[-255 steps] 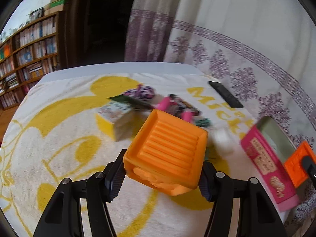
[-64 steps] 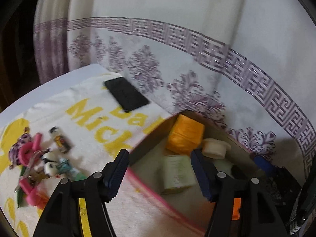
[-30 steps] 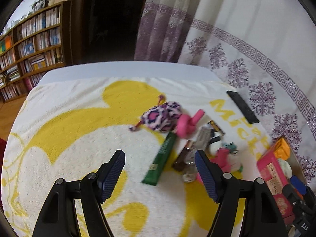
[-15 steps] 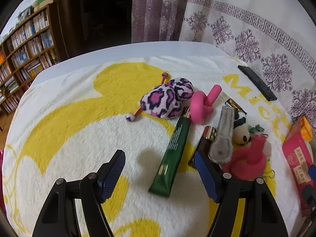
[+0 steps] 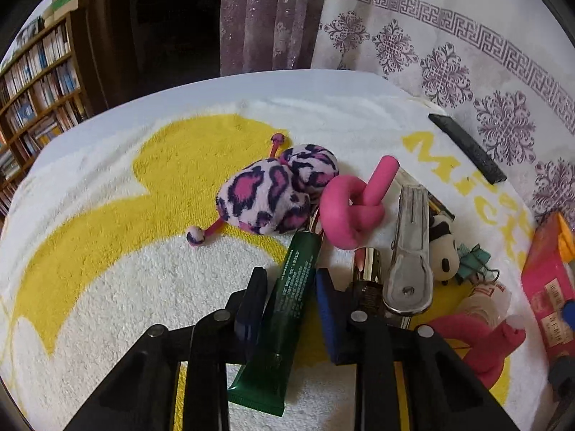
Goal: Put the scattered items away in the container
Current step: 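Grasp the green tube with left gripper while right gripper grasps the pink knotted toy, then place the green tube and pink knotted toy into the tin box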
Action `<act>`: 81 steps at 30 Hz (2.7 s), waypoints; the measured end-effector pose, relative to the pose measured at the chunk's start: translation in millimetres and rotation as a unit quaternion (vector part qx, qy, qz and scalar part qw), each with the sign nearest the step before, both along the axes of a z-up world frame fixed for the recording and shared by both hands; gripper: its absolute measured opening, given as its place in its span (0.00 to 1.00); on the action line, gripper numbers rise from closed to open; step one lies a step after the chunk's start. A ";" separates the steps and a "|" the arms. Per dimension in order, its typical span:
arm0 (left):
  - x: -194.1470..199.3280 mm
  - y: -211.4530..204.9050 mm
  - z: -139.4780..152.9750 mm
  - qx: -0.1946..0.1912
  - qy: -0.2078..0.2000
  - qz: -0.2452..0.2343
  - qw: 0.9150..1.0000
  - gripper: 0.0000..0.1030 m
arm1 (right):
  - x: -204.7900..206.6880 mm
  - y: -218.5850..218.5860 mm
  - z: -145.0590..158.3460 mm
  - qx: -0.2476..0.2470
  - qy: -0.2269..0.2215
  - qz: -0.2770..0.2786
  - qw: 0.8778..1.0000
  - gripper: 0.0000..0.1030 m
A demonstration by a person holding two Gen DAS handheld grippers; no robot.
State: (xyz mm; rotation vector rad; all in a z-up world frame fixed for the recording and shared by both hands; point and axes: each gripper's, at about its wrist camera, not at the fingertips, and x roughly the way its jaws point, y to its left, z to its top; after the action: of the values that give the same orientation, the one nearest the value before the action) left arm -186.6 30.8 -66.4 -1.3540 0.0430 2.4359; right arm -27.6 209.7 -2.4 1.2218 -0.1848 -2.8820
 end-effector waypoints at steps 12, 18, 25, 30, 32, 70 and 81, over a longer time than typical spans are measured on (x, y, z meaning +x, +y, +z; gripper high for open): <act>21.1 -42.0 10.9 -0.006 0.018 0.038 0.999 0.20 | -16.6 -10.3 -10.8 -0.006 -0.021 0.016 1.000 0.76; 43.0 -63.3 16.3 0.005 0.018 0.047 0.999 0.20 | -19.7 -14.0 -16.7 -0.018 -0.033 0.021 0.999 0.76; 57.6 -69.0 15.7 0.017 0.010 0.051 0.999 0.20 | -13.8 -30.1 -15.1 -0.021 -0.032 0.047 0.998 0.76; 66.6 -69.0 26.0 0.026 0.022 0.045 0.998 0.20 | -23.4 -49.6 -20.7 -0.010 -0.037 0.075 0.996 0.76; 67.2 -70.8 26.6 0.028 0.022 0.047 0.998 0.20 | -28.3 -57.4 -23.5 0.008 -0.037 0.080 0.996 0.76; 111.7 -24.7 51.8 0.061 0.035 -0.015 0.997 0.20 | 69.1 6.6 5.3 -0.023 -0.003 0.015 1.000 0.43; 128.9 38.1 71.6 0.070 0.036 -0.077 0.994 0.20 | 95.9 86.5 25.3 0.009 0.033 -0.096 0.995 0.43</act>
State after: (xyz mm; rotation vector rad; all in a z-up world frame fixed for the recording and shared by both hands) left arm -57.7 69.0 5.2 -1.1590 -0.0072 2.3119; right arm 68.3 296.2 22.9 1.1702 -0.2922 -3.0894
